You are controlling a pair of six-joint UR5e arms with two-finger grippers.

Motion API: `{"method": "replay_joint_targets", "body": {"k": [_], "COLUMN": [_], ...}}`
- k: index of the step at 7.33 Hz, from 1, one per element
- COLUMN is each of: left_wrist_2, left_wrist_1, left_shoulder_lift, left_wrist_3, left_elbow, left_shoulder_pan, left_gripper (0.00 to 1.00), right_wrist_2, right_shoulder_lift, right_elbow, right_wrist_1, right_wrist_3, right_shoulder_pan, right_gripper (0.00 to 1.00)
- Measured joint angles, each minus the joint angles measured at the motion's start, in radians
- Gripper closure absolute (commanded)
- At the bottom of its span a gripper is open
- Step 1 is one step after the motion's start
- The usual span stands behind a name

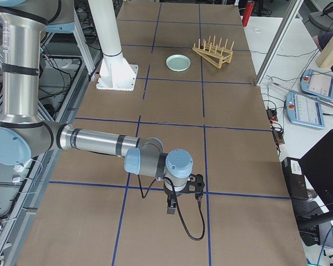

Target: Place plate on rack

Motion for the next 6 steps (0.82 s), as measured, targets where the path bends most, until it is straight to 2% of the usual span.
{"method": "replay_joint_targets", "body": {"k": [6], "left_wrist_2": [0.013], "left_wrist_1": [-0.027], "left_shoulder_lift": [-0.007], "left_wrist_3": [0.006], "left_elbow": [0.014], "left_shoulder_pan": [0.004], "left_gripper": [0.0], "right_wrist_2": [0.0], "right_shoulder_lift": [0.0], "right_elbow": [0.0], "right_wrist_1": [0.0], "right_wrist_3": [0.0], "right_shoulder_pan": [0.0], "right_gripper": [0.0]}}
